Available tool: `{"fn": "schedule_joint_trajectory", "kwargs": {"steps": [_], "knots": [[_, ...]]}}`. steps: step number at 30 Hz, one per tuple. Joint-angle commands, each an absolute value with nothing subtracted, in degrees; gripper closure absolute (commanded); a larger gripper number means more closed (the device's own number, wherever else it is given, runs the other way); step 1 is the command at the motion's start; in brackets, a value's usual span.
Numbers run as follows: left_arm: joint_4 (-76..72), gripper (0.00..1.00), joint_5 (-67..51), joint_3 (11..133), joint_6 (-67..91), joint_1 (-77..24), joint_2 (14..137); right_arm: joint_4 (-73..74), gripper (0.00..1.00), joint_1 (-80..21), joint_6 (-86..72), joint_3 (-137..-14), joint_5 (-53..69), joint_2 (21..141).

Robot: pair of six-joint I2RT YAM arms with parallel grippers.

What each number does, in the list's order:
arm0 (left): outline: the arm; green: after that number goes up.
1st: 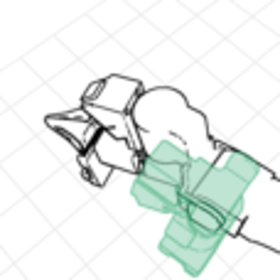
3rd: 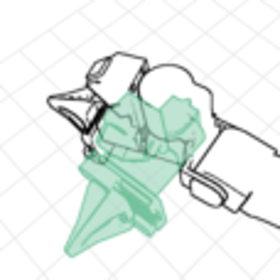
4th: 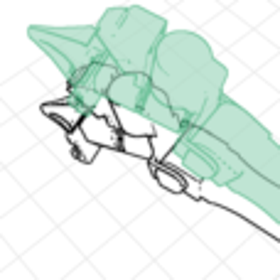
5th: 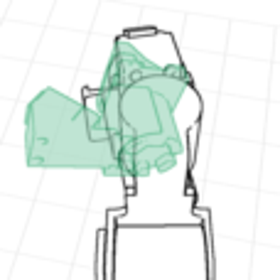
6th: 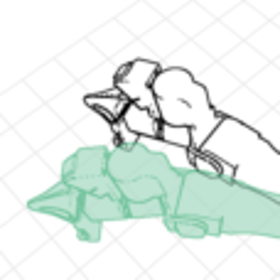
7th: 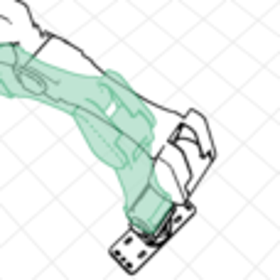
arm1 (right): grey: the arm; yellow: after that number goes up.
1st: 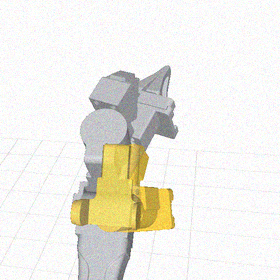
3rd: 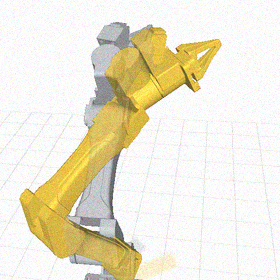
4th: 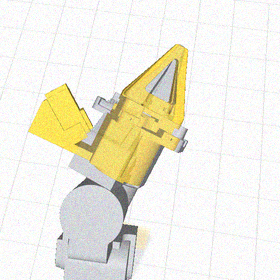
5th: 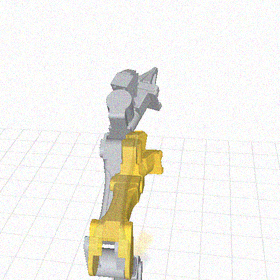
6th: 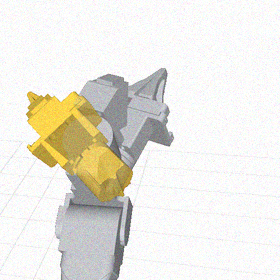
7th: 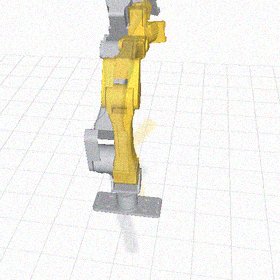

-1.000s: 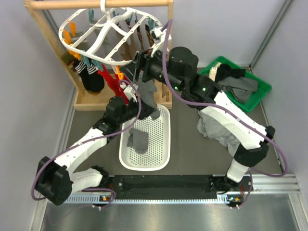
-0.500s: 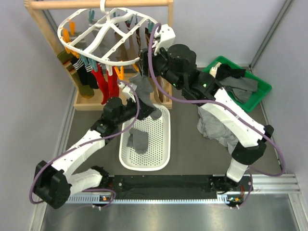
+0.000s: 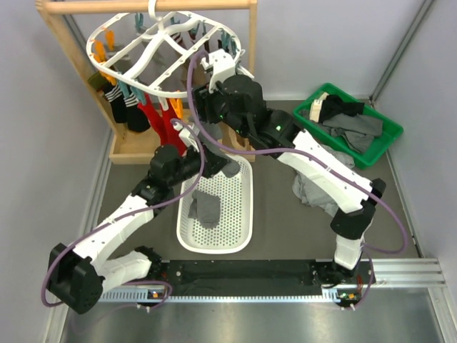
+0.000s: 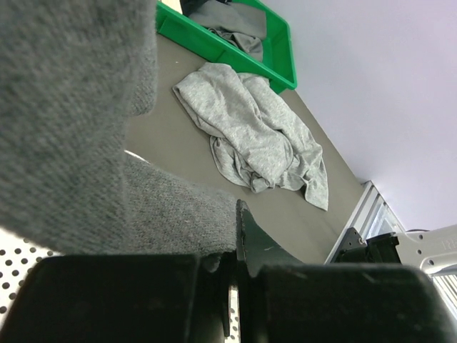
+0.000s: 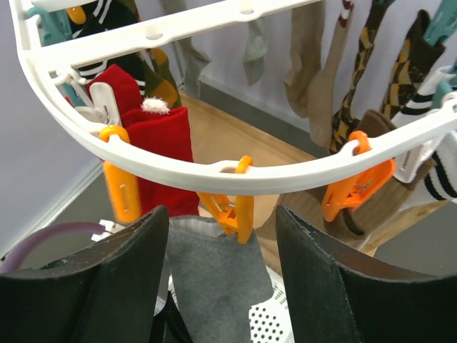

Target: Remove the socks clipped to the hanger

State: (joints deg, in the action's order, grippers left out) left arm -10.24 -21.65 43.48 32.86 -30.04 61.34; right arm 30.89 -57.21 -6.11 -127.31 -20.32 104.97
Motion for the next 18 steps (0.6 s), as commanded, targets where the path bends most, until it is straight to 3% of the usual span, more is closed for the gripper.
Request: {"fn": "schedule_joint_trajectory", "kwargs": {"steps": [1,14,17,18], "knots": [[-12.5,1.0,-22.7,43.9,32.3,-30.0,59.5,26.6,0.39,-58.6,-5.1,-130.3,-21.4,105.6],[-12.2,1.0,-22.8,44.1,32.8,-30.1,58.9,24.1,0.42,-59.5,-2.2,-132.8,-29.3,108.6],[-12.1,1.0,-22.9,44.3,33.0,-30.1,58.9,23.9,0.45,-59.5,-2.3,-132.6,-29.5,108.9],[-12.1,1.0,-22.9,44.3,33.0,-30.1,59.1,23.6,0.51,-59.5,-2.3,-132.5,-29.7,108.9]]}}
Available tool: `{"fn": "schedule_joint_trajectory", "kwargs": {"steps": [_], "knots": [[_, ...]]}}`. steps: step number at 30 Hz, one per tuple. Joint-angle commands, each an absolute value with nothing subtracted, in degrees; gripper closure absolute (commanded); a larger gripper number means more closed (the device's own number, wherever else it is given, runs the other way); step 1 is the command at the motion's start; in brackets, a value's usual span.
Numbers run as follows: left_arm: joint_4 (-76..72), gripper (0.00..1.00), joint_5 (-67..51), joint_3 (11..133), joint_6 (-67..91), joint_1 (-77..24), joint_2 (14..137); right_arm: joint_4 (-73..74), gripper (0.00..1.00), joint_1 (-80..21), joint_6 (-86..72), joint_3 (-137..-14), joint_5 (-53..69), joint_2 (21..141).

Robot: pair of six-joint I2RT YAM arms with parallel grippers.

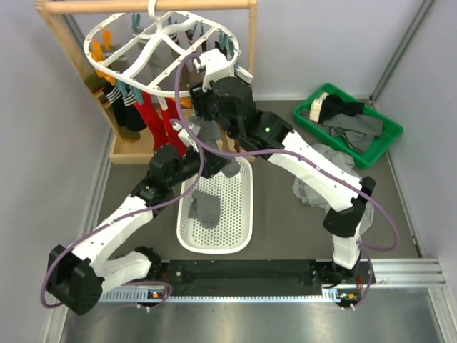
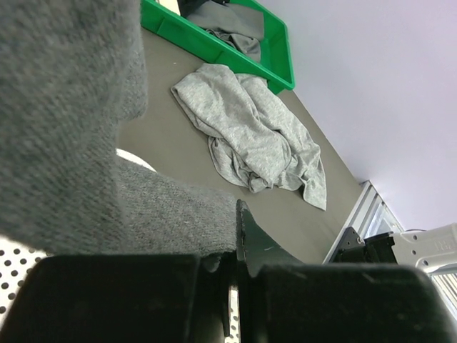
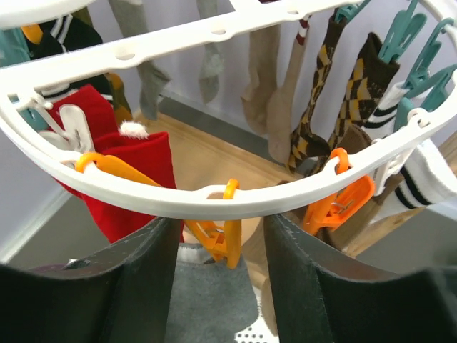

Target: Remove the socks clipped to the hanger

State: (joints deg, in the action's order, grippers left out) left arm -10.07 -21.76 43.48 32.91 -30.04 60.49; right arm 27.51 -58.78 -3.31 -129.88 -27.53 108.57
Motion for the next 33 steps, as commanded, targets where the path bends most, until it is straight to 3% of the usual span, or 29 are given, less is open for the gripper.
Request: {"fn": "schedule_joint_trajectory", "kwargs": {"steps": [1,2,3,7,21,22,26,27,28,30,33], "knots": [[-12.0,1.0,-22.8,44.2,33.0,-30.1,59.1,23.3,0.57,-59.5,-2.3,-132.4,-29.8,108.8],[-12.0,1.0,-22.8,44.3,33.0,-30.0,59.1,23.1,0.63,-59.5,-2.3,-132.4,-29.9,108.9],[-11.9,1.0,-22.6,44.3,33.0,-30.0,59.2,22.8,0.75,-59.5,-2.2,-132.5,-29.9,108.8],[-11.3,1.0,-21.4,43.2,32.8,-30.1,58.5,22.1,1.0,-59.5,-2.5,-132.1,-29.3,108.4],[-10.2,0.99,-23.6,32.1,41.4,-30.1,54.1,21.0,1.0,-59.5,-7.7,-128.7,-25.1,105.1],[-10.3,0.96,-23.1,29.6,42.0,-30.1,53.5,20.9,1.0,-59.5,-8.3,-128.6,-24.3,105.0],[-8.7,0.64,-20.2,25.8,43.1,-30.0,51.2,20.9,1.0,-59.5,-11.0,-128.6,-22.9,105.0],[-8.2,0.47,-19.9,25.8,42.8,-30.1,50.7,20.8,1.0,-59.6,-11.9,-128.7,-22.6,105.0],[-6.8,0.39,-19.3,26.3,42.5,-30.1,50.4,20.7,1.0,-59.5,-12.4,-128.6,-22.2,105.0],[-5.3,0.13,-18.2,28.2,40.8,-30.1,49.8,20.7,1.0,-59.5,-13.9,-128.6,-21.7,104.9],[-1.3,0.09,-13.8,31.9,37.1,-30.1,49.9,20.6,1.0,-59.5,-16.2,-128.4,-20.0,104.6]]}}
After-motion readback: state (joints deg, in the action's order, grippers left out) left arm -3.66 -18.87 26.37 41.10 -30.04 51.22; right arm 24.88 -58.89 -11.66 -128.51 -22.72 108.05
